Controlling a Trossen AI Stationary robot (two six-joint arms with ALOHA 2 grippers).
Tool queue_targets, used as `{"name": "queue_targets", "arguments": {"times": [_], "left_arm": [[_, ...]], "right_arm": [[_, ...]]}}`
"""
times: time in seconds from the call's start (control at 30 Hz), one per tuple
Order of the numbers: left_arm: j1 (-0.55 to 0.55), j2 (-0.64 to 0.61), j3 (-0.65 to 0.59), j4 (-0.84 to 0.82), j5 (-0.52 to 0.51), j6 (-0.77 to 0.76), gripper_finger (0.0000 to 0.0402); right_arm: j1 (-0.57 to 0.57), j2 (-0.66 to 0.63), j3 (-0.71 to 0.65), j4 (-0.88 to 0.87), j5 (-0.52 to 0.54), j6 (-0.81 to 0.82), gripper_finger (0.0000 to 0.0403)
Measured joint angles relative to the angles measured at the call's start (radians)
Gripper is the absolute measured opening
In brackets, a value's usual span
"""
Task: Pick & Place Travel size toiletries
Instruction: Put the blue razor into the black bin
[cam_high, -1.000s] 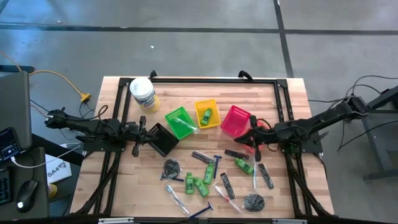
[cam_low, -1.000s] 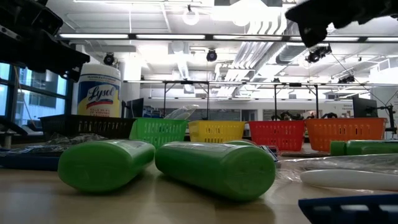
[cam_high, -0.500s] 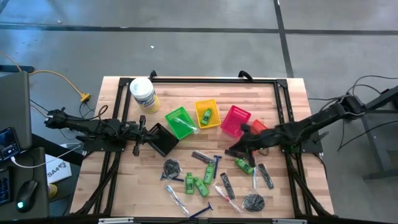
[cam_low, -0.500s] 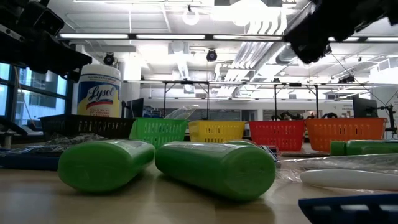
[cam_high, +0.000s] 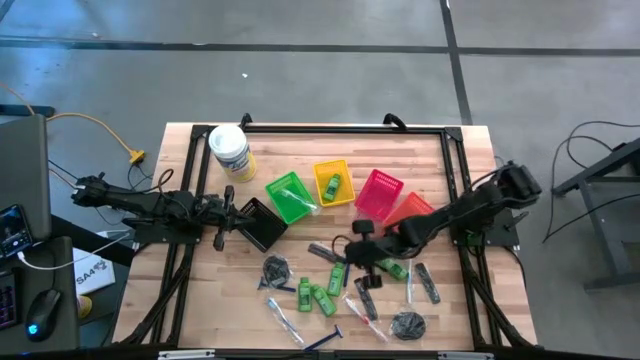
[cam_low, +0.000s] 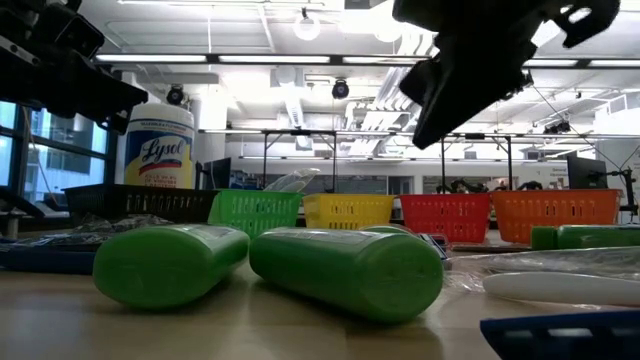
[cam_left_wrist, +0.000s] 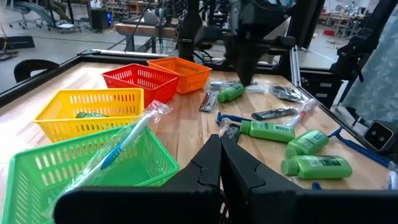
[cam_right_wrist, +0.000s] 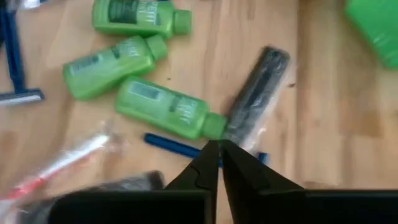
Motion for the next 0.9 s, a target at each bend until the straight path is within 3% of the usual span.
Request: {"name": "queue_targets", "arguments": {"times": [0.27,0.37,0.5,0.9], "left_arm": [[0.000,0.000,0.001,-0.010,0.002,-0.048,0.0000],[0.000,0.000,0.001,-0.011,0.002,-0.049,0.0000],[0.000,0.000,0.001,-0.013,0.002,-0.049,0.0000],[0.000,0.000,0.001,-0.018,0.002,-0.045,0.0000]], "right_arm": [[-0.030,0.035,0.061,0.000,-0.098,0.358,0.0070],[-0.029,0.035,0.061,-0.003,-0.148,0.375,0.0068],[-0.052,0.053,0.062,-0.014,-0.107,0.524,0.0049],[-0.059,0.156,0.062,-0.001,-0.117,0.486,0.0050]]}}
